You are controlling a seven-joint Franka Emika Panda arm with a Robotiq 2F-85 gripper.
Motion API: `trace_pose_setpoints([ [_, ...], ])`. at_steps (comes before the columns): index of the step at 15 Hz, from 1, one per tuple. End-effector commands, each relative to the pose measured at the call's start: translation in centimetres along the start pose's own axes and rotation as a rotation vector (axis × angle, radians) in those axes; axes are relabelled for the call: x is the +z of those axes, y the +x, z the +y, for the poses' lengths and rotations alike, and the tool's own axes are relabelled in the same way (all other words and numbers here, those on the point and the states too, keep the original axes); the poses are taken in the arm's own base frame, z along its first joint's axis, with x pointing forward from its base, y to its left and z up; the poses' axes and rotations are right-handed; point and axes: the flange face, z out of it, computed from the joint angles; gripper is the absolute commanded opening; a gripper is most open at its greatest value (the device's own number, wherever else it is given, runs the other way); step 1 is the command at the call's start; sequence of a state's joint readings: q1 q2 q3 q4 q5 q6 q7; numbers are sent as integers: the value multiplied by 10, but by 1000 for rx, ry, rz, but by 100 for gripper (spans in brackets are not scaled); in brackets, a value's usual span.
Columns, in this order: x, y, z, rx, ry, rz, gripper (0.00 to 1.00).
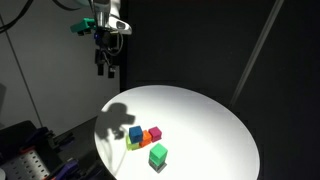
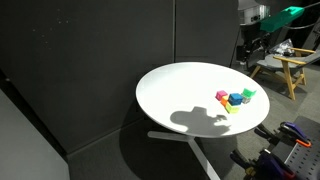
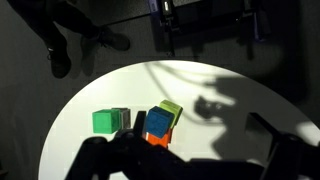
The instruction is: Stack the blue toy block on top of the two stacked toy blocks
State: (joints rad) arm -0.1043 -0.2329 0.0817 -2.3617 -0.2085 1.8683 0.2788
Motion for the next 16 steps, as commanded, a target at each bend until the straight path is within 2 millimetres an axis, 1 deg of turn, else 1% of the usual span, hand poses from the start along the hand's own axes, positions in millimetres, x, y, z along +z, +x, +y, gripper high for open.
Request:
trace_pose_setpoints([
  [1,-6,13,3,29,41,10,100],
  [2,-5,13,3,21,39,6,100],
  [3,2,1,0,-1,-1,-5,100],
  [16,3,1,-1,-3,0,-7,100],
])
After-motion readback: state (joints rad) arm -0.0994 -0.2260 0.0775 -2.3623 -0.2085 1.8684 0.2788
